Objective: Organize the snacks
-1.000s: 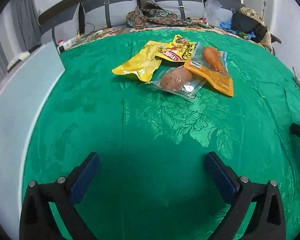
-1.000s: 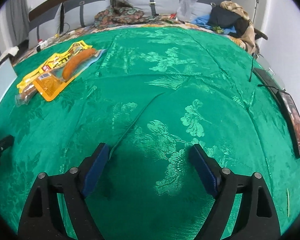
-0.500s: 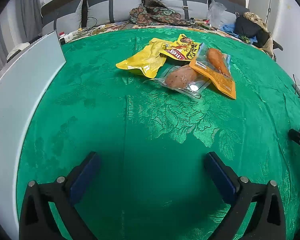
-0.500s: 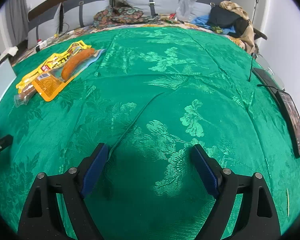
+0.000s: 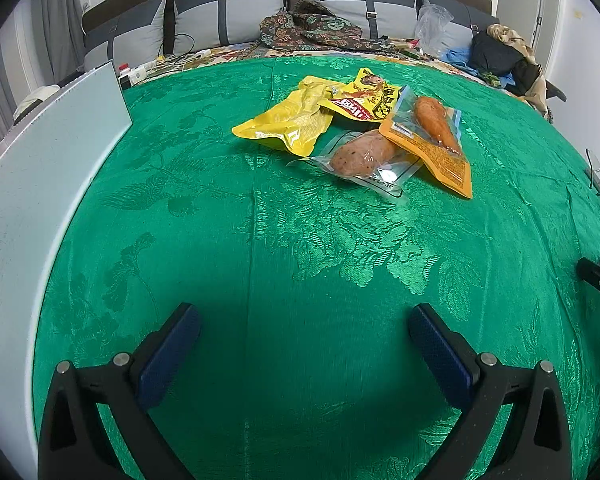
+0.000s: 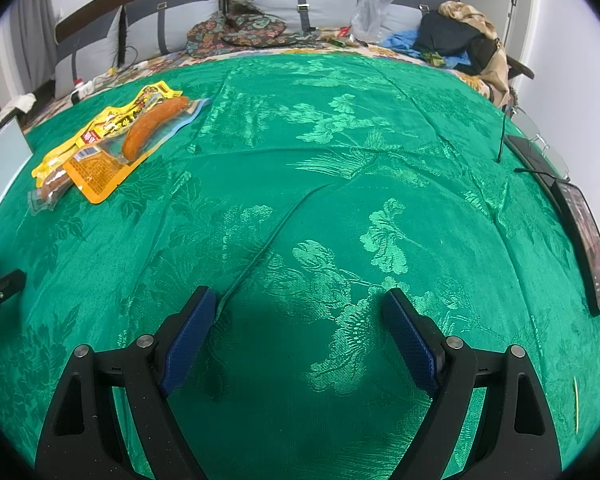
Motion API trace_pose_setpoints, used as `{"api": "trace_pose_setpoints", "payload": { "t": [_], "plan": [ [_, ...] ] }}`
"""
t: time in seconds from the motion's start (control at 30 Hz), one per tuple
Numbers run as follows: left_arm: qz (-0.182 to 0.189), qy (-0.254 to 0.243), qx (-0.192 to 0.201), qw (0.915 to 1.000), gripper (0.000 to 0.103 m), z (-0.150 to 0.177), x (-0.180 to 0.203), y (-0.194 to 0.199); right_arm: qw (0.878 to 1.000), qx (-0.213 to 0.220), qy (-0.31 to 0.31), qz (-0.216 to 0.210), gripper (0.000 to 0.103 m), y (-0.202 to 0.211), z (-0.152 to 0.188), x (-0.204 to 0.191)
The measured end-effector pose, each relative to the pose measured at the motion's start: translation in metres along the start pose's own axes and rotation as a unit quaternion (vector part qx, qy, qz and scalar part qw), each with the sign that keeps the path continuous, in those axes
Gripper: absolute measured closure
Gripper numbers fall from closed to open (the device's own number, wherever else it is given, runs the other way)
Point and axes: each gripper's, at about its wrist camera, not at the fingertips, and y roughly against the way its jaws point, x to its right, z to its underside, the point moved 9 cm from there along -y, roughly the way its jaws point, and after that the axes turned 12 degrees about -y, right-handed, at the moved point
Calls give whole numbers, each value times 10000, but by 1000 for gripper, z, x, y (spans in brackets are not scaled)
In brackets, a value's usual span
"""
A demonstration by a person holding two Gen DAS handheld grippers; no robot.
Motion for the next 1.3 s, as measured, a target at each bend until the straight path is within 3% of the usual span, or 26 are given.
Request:
{"api": "trace_pose_setpoints", "payload": {
  "t": [0.5, 0.67, 0.73, 0.87, 1.0, 1.1, 1.23, 1.3],
  "plan": [
    [23, -31, -4, 10000, 0, 0, 0, 0, 10000, -4, -4, -8, 15, 0, 0, 0],
    [369, -377, -464, 9975, 0, 1, 1, -1, 10000, -5, -6, -11, 15, 0, 0, 0],
    [429, -387, -526, 9969, 0, -13, -9, 0, 10000, -5, -6, -11, 15, 0, 0, 0],
    [391, -56, -229, 9990, 0, -68, -39, 1, 10000, -8, -7, -19, 14, 0, 0, 0],
    [560, 114, -298, 9979, 0, -126, -50, -29, 10000, -9, -9, -18, 14, 0, 0, -1],
    [571, -59, -540, 9969, 1, -144, -45, -60, 10000, -9, -9, -18, 14, 0, 0, -1],
    [754, -521, -1109, 9896, 7, -142, -23, -102, 10000, -9, -10, -19, 14, 0, 0, -1],
    [699, -645, -1033, 9901, 12, -145, -21, -107, 10000, -10, -12, -21, 14, 0, 0, -1]
  ]
}}
